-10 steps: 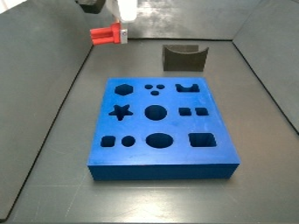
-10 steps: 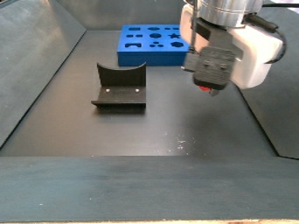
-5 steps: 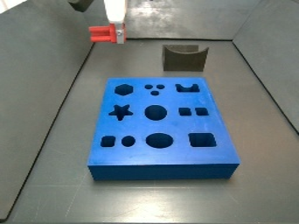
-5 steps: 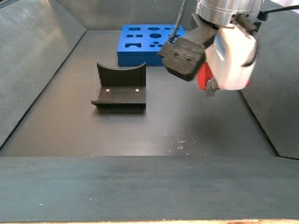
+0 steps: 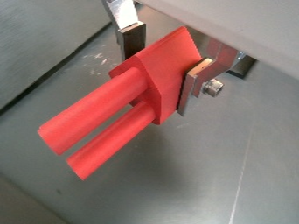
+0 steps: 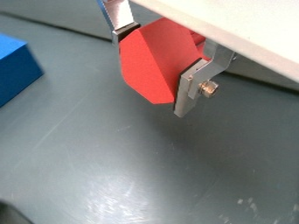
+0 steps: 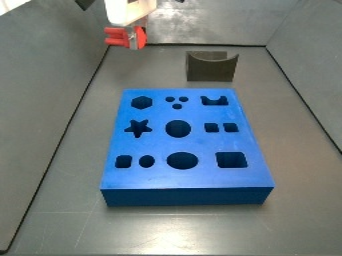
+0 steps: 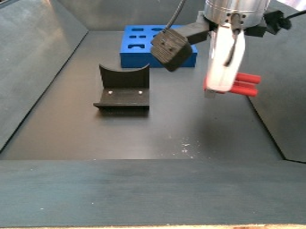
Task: Pick up the 3 prong object. Move up. Rotate the 3 prong object. Place the 3 prong object on the fixture. Regrasp the 3 prong object. Move to above the board. Insert the 3 prong object.
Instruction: Rotate the 3 prong object.
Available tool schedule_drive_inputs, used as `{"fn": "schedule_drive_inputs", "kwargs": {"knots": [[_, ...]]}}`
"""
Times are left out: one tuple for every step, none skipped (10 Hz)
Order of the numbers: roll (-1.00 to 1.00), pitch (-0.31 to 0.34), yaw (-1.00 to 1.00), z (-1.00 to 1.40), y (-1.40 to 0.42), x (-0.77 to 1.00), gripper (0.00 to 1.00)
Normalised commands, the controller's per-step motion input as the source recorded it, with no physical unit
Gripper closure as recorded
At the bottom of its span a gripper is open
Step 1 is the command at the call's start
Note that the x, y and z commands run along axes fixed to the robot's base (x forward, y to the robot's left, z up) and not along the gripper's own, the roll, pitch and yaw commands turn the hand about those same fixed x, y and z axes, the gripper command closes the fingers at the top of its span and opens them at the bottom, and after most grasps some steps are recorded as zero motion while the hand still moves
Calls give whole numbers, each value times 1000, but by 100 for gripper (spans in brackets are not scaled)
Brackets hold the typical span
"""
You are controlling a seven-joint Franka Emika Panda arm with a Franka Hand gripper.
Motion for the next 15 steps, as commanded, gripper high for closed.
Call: {"fn": "schedule_drive_inputs", "kwargs": {"knots": [[6,-16,-1000,40,18,-11,100],[6,-17,-1000,39,18,-11,100],[6,-18,-1000,39,18,-11,100],[6,-19,-1000,39,18,-11,100],[6,-20,-1000,39,18,-11,100],[6,-22,-1000,38,18,-12,100],[6,-24,-1000,37,18,-12,100],[6,-26,-1000,37,18,-12,100],[6,-28,-1000,37,18,-12,100],[7,-32,-1000,37,18,-13,100],[7,-35,-1000,36,18,-13,100],[8,-39,-1000,35,18,-13,100],[8,-44,-1000,35,18,-14,100],[10,-53,-1000,34,18,-14,100],[11,-63,-1000,33,18,-15,100]]}}
